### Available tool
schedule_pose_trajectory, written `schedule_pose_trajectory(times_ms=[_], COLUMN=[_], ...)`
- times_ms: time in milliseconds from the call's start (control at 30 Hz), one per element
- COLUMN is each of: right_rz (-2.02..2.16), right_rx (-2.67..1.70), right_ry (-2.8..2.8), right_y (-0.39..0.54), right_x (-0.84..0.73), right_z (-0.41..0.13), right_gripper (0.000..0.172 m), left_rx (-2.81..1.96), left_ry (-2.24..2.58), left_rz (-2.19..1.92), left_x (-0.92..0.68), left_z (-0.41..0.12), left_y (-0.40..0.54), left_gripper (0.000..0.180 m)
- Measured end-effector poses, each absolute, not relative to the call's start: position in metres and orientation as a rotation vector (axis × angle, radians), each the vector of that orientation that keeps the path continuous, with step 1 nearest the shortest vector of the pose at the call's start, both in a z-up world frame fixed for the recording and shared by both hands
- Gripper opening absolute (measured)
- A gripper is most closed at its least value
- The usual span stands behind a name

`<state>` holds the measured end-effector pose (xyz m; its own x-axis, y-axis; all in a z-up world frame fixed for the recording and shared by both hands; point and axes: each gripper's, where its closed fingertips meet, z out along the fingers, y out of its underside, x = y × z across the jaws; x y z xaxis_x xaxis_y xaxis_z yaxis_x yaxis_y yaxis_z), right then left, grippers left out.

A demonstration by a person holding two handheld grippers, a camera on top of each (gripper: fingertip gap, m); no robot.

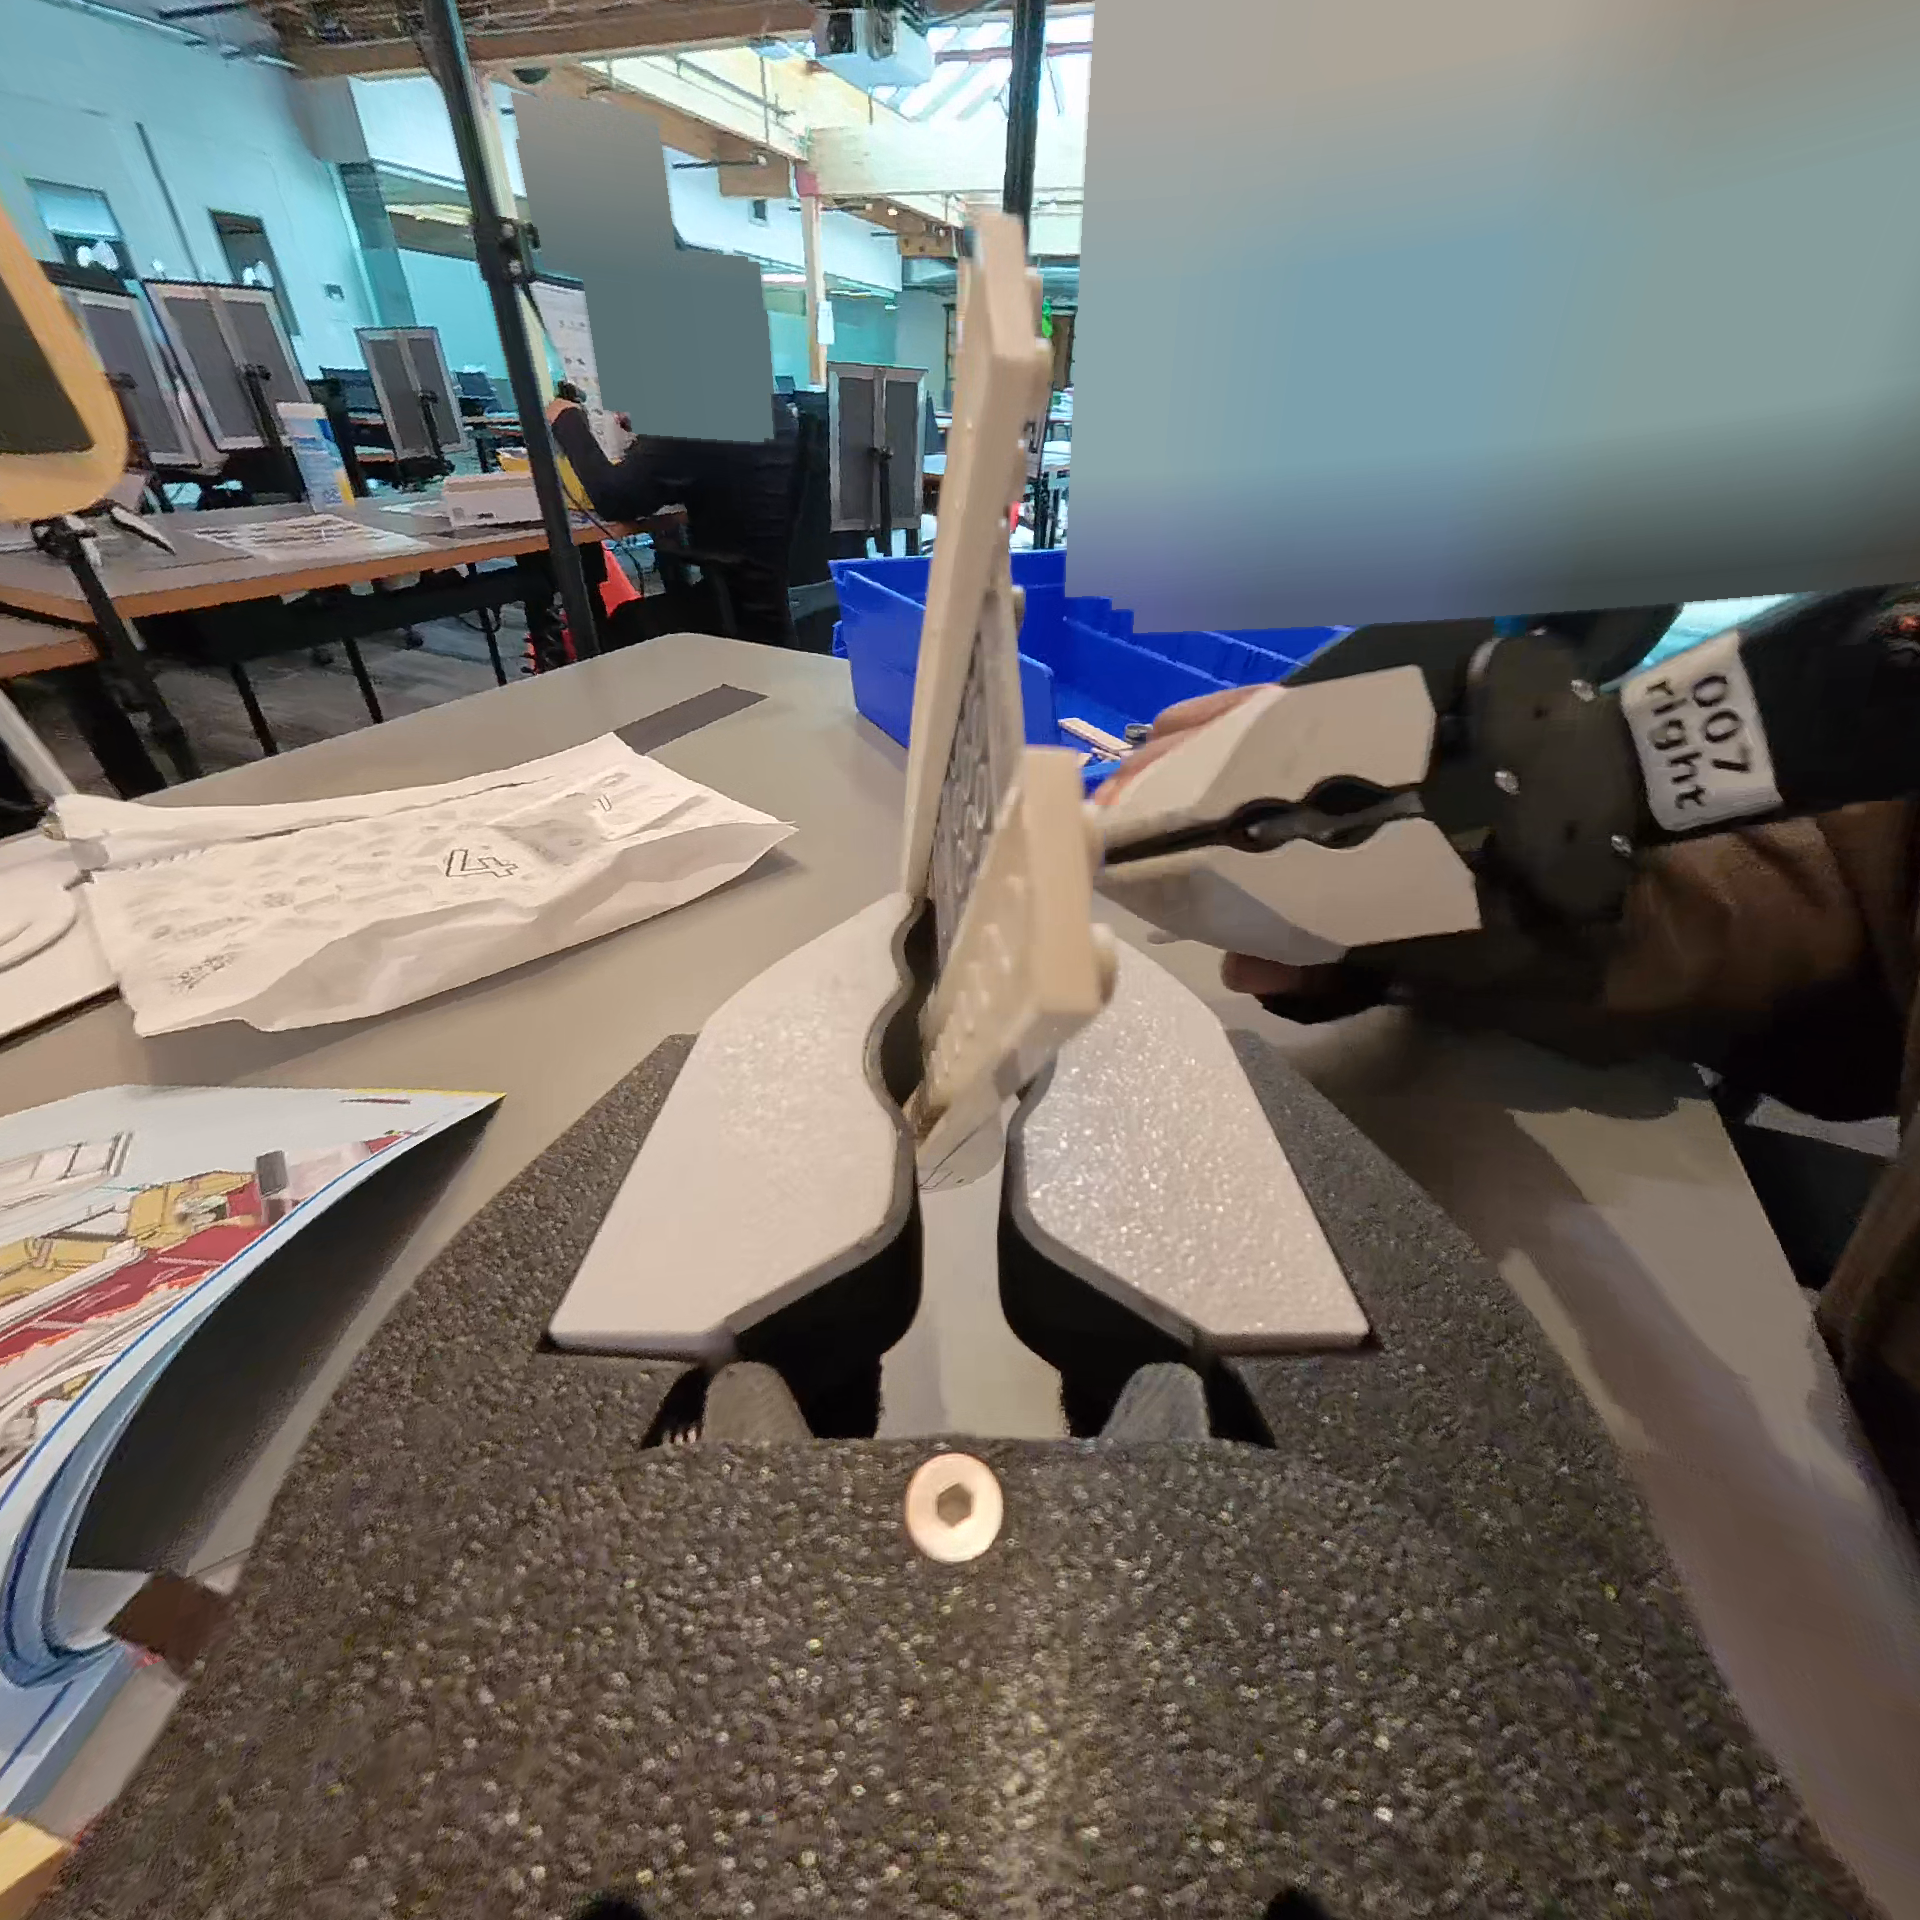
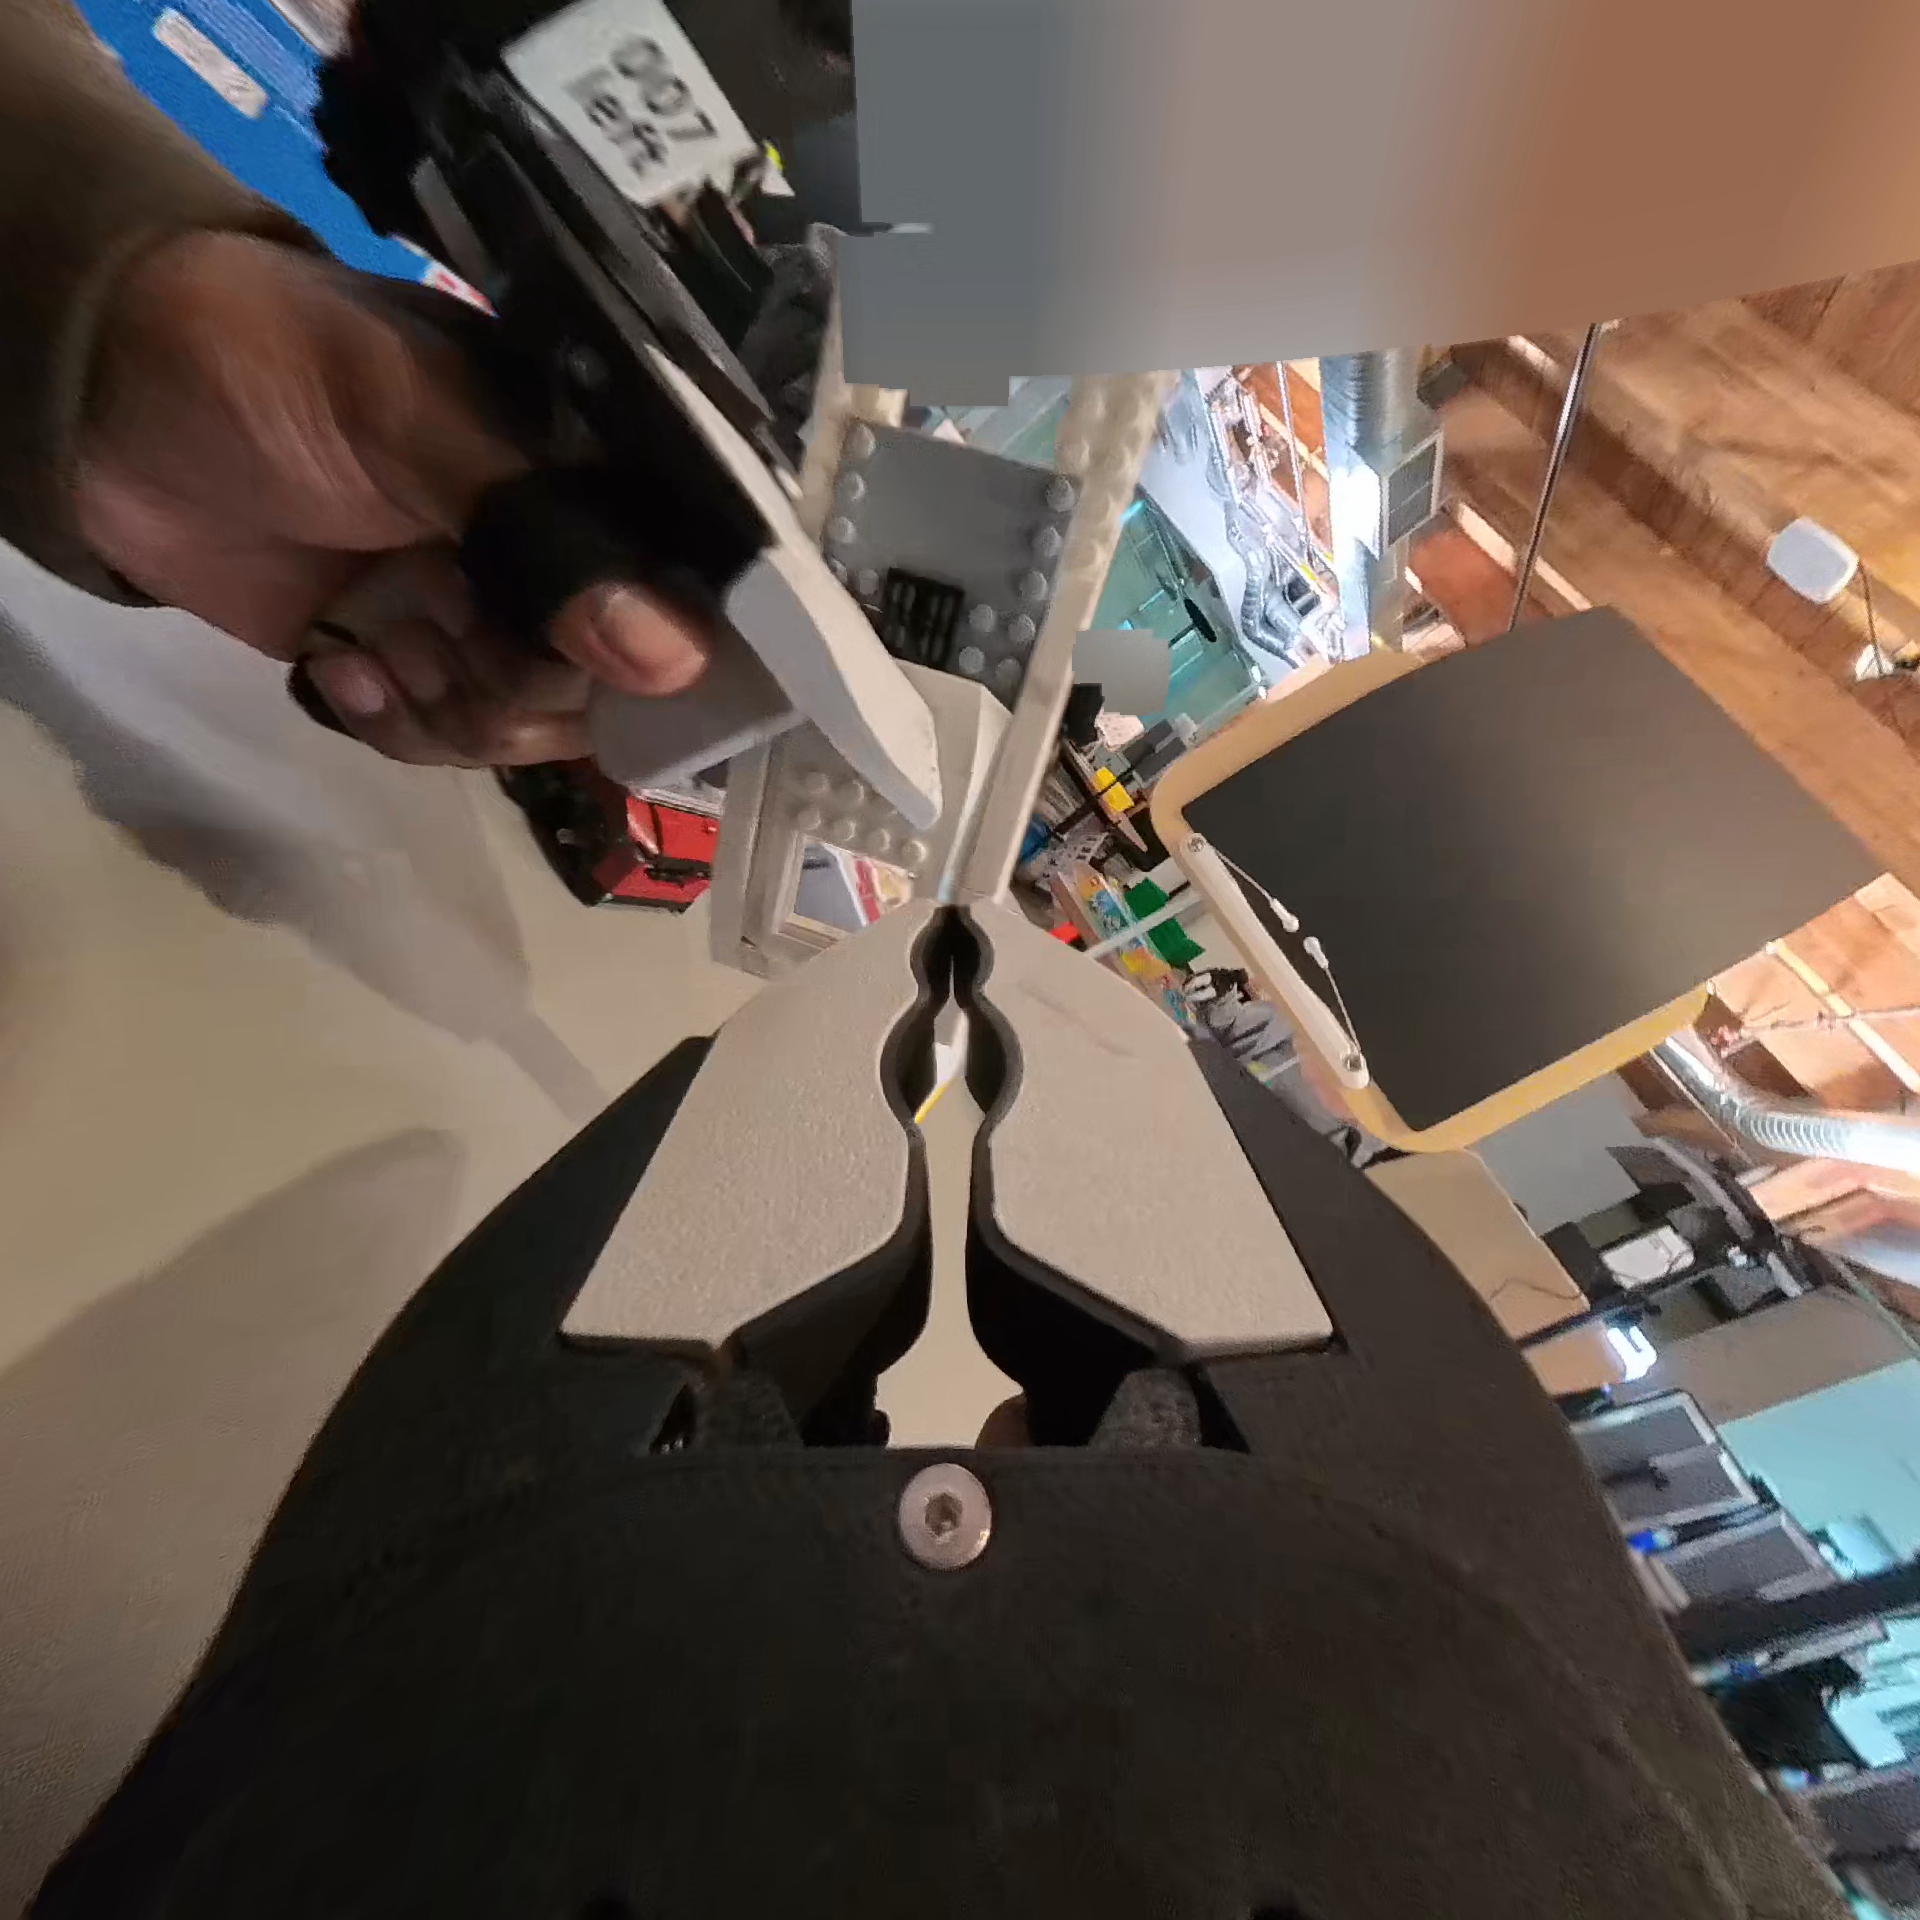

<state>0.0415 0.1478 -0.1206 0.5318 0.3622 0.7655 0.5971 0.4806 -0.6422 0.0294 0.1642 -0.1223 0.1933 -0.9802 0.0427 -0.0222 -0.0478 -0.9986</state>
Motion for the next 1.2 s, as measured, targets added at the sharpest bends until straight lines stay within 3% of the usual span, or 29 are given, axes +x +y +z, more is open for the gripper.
schedule_pose_trajectory(times_ms=[133, 367, 700, 1200], right_rz=[-0.149, -0.032, -0.012, -0.039], right_rx=[-1.16, -1.229, -1.238, -1.261], right_ry=[-0.996, -1.001, -1.0, -0.982], right_y=[0.156, 0.158, 0.156, 0.157], right_x=[0.049, 0.045, 0.044, 0.045], right_z=[-0.118, -0.127, -0.128, -0.131], right_gripper=[0.0, 0.017, 0.008, 0.007], left_rx=[-1.336, -1.299, -1.28, -1.324], left_ry=[1.096, 1.153, 1.175, 1.13], left_rz=[-1.109, -1.097, -1.085, -1.102], left_x=[0.032, 0.036, 0.037, 0.036], left_z=[-0.125, -0.126, -0.127, -0.13], left_y=[0.158, 0.15, 0.145, 0.149], left_gripper=[0.01, 0.011, 0.007, 0.011])
